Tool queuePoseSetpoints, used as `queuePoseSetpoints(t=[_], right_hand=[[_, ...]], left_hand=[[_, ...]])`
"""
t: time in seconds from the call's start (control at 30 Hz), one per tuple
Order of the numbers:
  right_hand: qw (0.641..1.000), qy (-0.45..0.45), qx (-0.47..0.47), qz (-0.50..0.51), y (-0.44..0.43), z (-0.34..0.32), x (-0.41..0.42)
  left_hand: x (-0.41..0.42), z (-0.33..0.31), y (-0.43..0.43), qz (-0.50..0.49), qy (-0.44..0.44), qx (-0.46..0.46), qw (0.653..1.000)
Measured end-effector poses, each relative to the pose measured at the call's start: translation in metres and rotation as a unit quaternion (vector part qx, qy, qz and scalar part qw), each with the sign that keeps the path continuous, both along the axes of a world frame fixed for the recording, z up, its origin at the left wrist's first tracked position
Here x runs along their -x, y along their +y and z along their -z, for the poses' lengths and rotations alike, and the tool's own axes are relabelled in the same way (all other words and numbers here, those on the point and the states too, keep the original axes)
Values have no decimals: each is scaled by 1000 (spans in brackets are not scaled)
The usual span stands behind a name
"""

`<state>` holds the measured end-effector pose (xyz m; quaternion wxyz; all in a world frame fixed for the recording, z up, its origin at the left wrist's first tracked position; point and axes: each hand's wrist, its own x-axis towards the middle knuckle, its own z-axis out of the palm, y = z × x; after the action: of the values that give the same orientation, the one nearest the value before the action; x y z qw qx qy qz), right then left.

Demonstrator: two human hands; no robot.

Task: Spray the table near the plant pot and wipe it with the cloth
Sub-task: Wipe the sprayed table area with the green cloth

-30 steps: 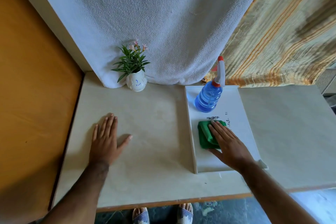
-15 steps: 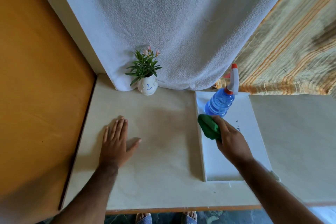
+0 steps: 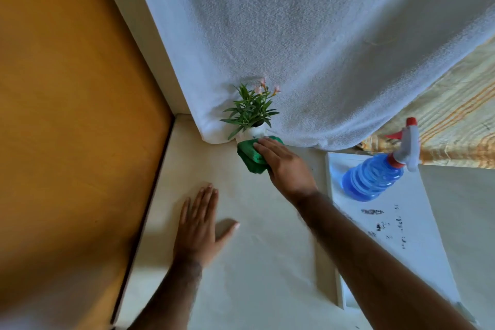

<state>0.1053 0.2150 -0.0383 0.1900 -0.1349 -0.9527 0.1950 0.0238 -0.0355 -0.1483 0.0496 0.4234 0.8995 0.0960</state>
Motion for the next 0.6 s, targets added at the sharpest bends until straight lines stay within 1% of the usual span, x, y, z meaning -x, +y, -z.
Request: queuePoseSetpoints(t=[0.17,0.4,0.6], right_hand=[[1000,-4,8,30,1,13,21],[999,-18,1,32,-1,39,14],[999,38,-19,3,-1,26,31]], left_hand=[[1,2,-2,-2,-8,-4,1000],[2,3,0,1,3,-15,1000],[1,3,1,-6,6,-10,1000]])
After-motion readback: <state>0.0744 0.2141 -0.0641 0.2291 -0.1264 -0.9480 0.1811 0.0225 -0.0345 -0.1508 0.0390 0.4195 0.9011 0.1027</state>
